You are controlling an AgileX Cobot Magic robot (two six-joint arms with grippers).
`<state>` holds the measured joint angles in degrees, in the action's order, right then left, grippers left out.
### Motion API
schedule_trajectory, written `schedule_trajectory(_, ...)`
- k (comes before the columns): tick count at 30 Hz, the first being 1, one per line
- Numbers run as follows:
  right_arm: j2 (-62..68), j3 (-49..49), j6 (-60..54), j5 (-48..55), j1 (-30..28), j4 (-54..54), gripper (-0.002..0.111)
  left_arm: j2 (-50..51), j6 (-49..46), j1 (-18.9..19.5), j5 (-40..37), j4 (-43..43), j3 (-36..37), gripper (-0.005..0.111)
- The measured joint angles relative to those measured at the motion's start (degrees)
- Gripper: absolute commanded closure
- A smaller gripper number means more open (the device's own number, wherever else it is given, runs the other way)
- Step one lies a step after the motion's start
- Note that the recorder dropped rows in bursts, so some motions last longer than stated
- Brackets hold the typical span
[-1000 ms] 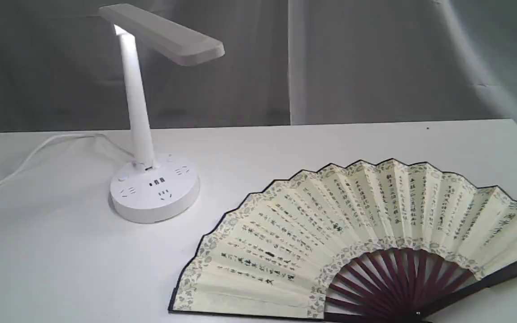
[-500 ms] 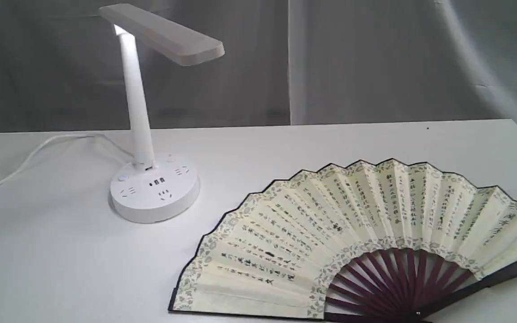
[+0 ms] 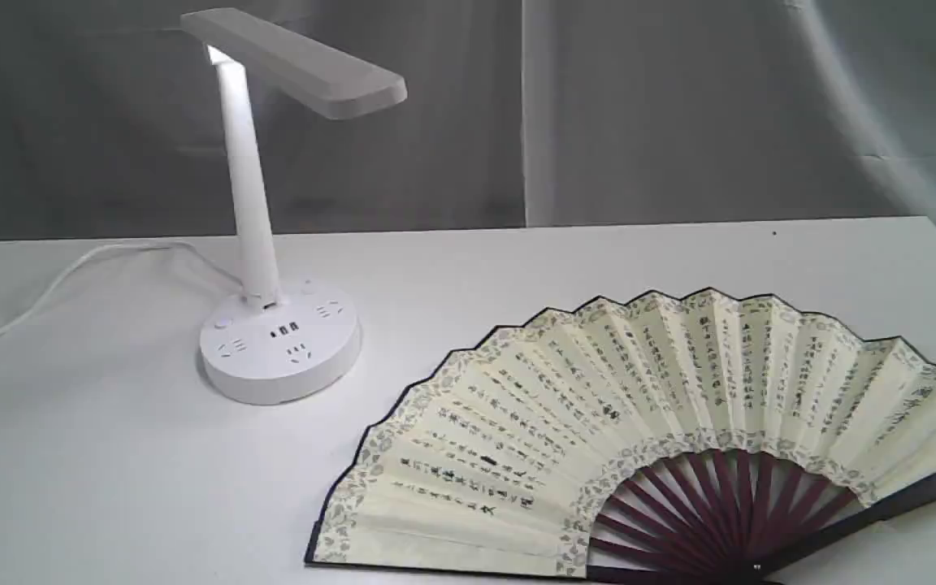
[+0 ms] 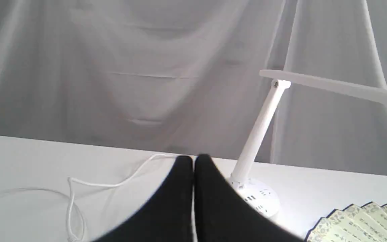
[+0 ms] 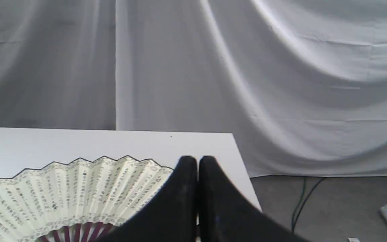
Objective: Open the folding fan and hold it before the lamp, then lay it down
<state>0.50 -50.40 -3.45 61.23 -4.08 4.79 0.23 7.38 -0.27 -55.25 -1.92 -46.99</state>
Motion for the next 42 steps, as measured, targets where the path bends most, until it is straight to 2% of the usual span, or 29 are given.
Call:
schedule_trajectory(5, -0.4, -0.1, 0.0, 2.3, 0.0, 3.2, 0.108, 0.0, 0.0, 0.0, 1.2, 0.0, 0.0, 0.107)
schedule_trajectory(20, -0.4, 0.1, 0.4, 1.2, 3.4, 3.0, 0.108, -0.1, 0.0, 0.0, 7.8, 0.5, 1.2, 0.107)
schedule_trajectory(23, -0.4, 1.9, 1.1, -0.4, 3.4, 3.0, 0.108, -0.1, 0.0, 0.0, 11.3, 0.9, 4.3, 0.107)
schedule_trajectory(29, -0.4, 9.6, 4.5, -7.0, 3.4, 3.0, 0.108, 0.0, 0.0, 0.0, 21.8, 1.9, 16.0, 0.107)
schedule_trajectory(37, -0.3, 23.1, 5.1, -22.7, 3.4, 2.6, 0.108, -0.1, 0.0, 0.0, 35.2, 1.9, 32.2, 0.107)
schedule_trajectory(42, -0.3, 31.6, 5.1, -33.5, 3.4, 2.6, 0.108, -0.1, 0.0, 0.0, 41.1, 1.9, 38.4, 0.107)
